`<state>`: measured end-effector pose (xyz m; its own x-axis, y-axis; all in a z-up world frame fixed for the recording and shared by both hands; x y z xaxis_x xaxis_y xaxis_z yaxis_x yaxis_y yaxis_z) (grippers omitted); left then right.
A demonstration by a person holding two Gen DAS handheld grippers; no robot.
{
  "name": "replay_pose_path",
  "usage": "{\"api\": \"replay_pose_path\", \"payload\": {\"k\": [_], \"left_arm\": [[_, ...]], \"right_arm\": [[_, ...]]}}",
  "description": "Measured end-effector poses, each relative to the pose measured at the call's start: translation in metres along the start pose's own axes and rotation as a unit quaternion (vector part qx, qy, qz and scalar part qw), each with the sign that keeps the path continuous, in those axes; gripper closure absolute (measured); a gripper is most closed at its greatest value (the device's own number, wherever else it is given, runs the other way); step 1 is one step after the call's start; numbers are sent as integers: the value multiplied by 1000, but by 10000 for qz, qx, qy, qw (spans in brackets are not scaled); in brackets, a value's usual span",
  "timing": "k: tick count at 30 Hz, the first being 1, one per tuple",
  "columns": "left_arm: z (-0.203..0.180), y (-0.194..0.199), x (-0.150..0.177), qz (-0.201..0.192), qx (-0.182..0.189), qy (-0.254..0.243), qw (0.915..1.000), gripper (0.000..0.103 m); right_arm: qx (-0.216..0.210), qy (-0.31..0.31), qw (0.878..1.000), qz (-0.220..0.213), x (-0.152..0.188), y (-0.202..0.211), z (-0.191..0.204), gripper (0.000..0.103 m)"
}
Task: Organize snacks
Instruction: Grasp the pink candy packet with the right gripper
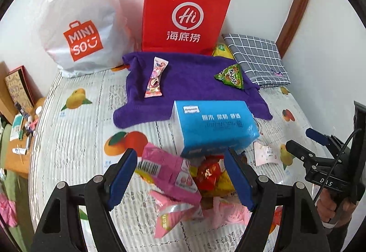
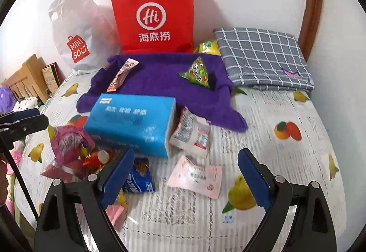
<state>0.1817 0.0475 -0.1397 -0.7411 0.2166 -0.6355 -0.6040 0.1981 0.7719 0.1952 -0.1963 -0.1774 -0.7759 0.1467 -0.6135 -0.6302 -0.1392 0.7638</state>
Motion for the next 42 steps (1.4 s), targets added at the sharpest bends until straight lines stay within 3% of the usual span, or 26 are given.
{"api": "replay_pose_path", "payload": {"k": [9,13,27,33,41,42], "left_arm": [[9,-7,22,164,-325,185,9992,26],[11,-14,28,221,-306,302,9988,26],[-8,-17,26,184,-491,33,9986,26],[-8,-17,25,173,-533,-49,9984,26],[14,-19,37,237,-576,216,9978,26],[16,-19,39,242,-581,240,9977,26]], "right_arm": [[-41,-241,9997,34,16,-8,-30,13],[-61,-323,9994,140,23,-21,-39,13],[-139,60,9980,620,51,-72,-32,13],[43,303,9976,621,51,-85,-30,13],[67,313,9978,583,39,-94,-34,13],[29,309,9979,571,39,-94,-33,17]]}}
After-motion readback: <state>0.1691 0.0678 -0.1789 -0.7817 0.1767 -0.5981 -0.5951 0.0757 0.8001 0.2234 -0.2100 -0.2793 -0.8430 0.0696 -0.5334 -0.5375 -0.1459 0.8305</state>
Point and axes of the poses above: each gripper's, at about its wrist camera, not at the fingertips, and y roughly against the way its jaws point, z to its left, x to its underside, the point moved 6 cm from there along -y, roughly the way its jaws point, and after that the axes turned 14 degrees about -y, right-handed, at the moved point
